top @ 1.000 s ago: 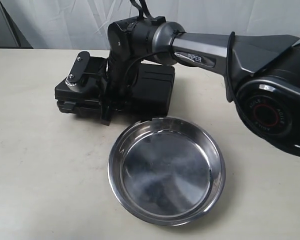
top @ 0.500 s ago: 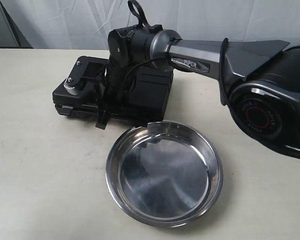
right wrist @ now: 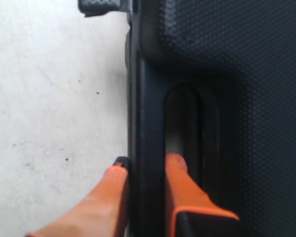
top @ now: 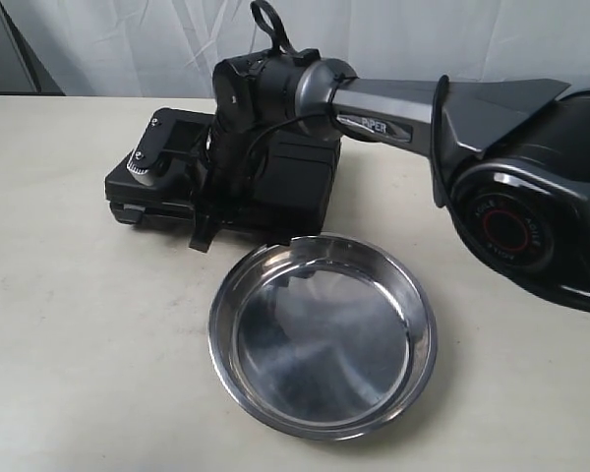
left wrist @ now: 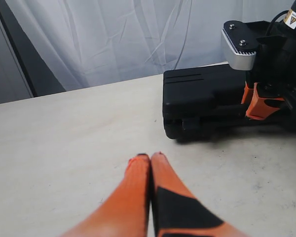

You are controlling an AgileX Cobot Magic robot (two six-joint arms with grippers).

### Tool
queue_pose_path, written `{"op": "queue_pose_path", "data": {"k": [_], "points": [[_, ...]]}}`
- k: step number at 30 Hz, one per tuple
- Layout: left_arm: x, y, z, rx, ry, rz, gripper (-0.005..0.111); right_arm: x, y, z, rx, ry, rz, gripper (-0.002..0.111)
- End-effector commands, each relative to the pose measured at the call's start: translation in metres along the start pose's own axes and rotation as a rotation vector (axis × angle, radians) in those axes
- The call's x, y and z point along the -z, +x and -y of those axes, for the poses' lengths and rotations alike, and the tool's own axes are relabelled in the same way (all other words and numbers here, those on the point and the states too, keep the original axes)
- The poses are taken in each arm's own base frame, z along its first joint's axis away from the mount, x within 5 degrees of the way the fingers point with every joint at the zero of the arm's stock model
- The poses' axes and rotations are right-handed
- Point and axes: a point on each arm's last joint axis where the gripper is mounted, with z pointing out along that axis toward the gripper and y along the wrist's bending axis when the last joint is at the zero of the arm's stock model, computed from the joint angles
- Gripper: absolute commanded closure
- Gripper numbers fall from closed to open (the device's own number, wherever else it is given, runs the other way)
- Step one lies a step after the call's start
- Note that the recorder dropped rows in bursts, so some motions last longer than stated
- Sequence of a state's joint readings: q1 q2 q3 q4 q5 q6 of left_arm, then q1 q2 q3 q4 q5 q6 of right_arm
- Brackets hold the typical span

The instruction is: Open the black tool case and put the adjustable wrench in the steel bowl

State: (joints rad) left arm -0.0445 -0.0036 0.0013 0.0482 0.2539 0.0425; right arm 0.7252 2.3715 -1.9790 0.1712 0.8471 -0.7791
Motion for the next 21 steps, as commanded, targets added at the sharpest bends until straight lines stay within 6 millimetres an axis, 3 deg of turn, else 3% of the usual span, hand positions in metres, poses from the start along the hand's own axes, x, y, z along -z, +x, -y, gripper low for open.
{"op": "queue_pose_path", "data": {"k": [1, 5, 11, 17, 19, 21], "points": [[0.000, -0.002, 0.000, 0.005, -0.002, 0.013, 0.106, 0.026, -0.018, 0.013, -0.013, 0.107, 0.153, 0.108], [0.000, -0.002, 0.000, 0.005, -0.002, 0.013, 0.106, 0.029, -0.019, 0.015, 0.006, 0.134, 0.154, 0.108], [0.000, -0.002, 0.000, 0.005, -0.002, 0.013, 0.106, 0.013, -0.014, 0.013, -0.002, 0.112, 0.132, 0.108], [0.000, -0.002, 0.000, 0.005, -0.002, 0.013, 0.106, 0.004, -0.009, 0.010, -0.006, 0.076, 0.096, 0.081], [0.000, -0.002, 0.000, 0.005, -0.002, 0.013, 0.106, 0.004, -0.009, 0.011, -0.002, 0.082, 0.096, 0.083], [0.000, -0.002, 0.000, 0.005, -0.002, 0.013, 0.106, 0.004, -0.009, 0.011, -0.002, 0.084, 0.097, 0.092]]}}
